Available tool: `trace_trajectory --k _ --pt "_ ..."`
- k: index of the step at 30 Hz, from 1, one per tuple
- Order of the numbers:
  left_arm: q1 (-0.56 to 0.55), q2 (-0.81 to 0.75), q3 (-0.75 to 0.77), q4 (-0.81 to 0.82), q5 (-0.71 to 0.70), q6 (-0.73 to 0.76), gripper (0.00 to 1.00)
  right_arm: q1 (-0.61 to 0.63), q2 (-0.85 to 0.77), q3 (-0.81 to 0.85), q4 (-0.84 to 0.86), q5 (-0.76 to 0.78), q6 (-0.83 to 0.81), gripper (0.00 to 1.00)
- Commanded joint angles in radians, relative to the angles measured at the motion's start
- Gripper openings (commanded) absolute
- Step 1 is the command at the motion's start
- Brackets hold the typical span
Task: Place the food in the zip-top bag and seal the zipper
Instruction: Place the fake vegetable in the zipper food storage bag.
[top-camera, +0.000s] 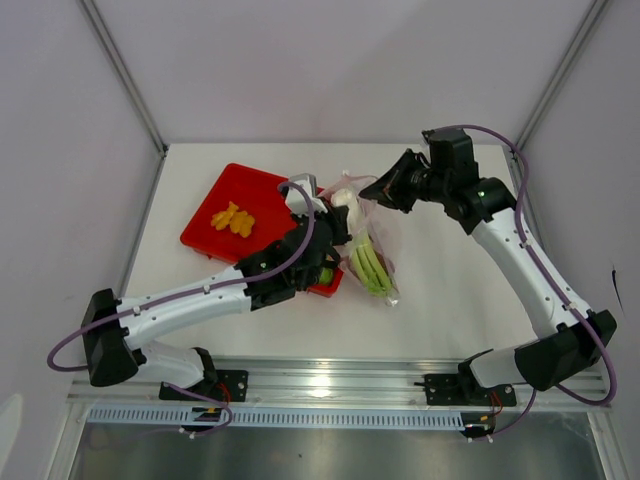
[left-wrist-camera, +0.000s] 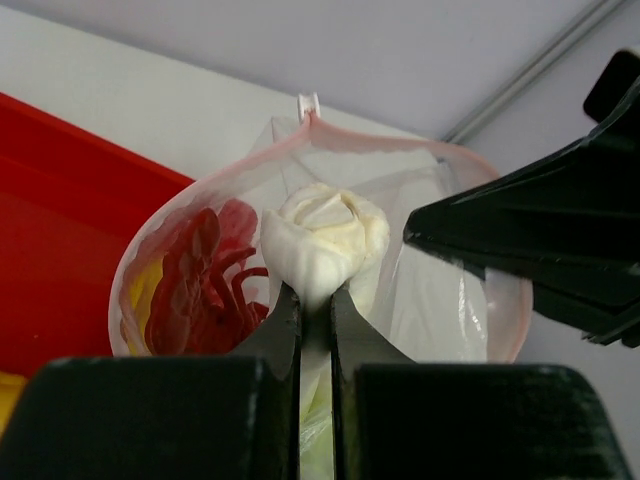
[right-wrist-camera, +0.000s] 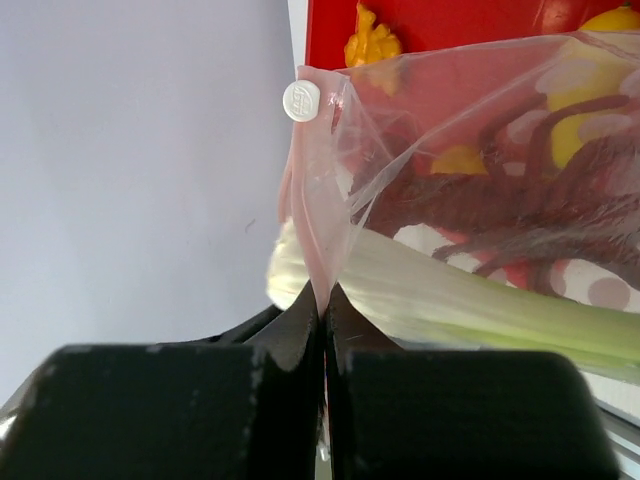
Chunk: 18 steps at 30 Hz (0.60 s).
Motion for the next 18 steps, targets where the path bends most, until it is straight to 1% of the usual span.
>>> trace_trajectory --k 1,3,4,5,6,8,9,12,13,16,18 --pt "0.006 -0.021 -0.04 -0.059 0.104 -0.088 0.01 -0.004 -0.023 0.007 0.075 -0.025 0.006 0.0" --pt "0.021 -0.023 -0.044 -0.075 0.139 -0.102 0.01 -0.006 -0.027 0.004 0.075 -0.022 -0.001 0.0" --pt "0.047 -0.026 -0.044 -0.09 0.191 -0.125 0.07 -0.006 -0.028 0.006 0.071 -0.022 -0.004 0.0" --pt "0.06 -0.029 -0.05 -0.101 0.222 -0.128 0.1 -0.007 -0.028 0.006 0.068 -0.02 -0.008 0.0" --pt "0.08 -0.033 -0.061 -0.098 0.248 -0.128 0.21 -0.009 -0.031 0.004 0.062 -0.02 -0.013 0.0" --pt "0.089 -0.061 -0.083 -0.09 0.281 -0.116 0.37 -0.01 -0.034 0.0 0.057 -0.02 -0.02 0.0" --pt "0.089 -0.075 -0.092 -0.081 0.281 -0.085 0.55 -0.013 -0.034 -0.002 0.052 -0.022 -0.027 0.0" --pt "0.098 -0.144 -0.109 -0.07 0.276 -0.036 0.78 -0.015 -0.037 -0.014 0.04 -0.03 -0.059 0.0" --pt "0.103 -0.159 -0.107 -0.079 0.291 -0.002 0.84 -0.013 -0.037 -0.019 0.028 -0.031 -0.073 0.0" --pt "0.147 -0.216 -0.051 -0.173 0.357 -0.014 0.87 -0.016 -0.04 -0.028 -0.027 -0.014 -0.149 0.0" --pt "0.184 -0.245 -0.017 -0.213 0.383 -0.014 0.89 -0.016 -0.048 -0.033 -0.059 0.028 -0.22 0.0"
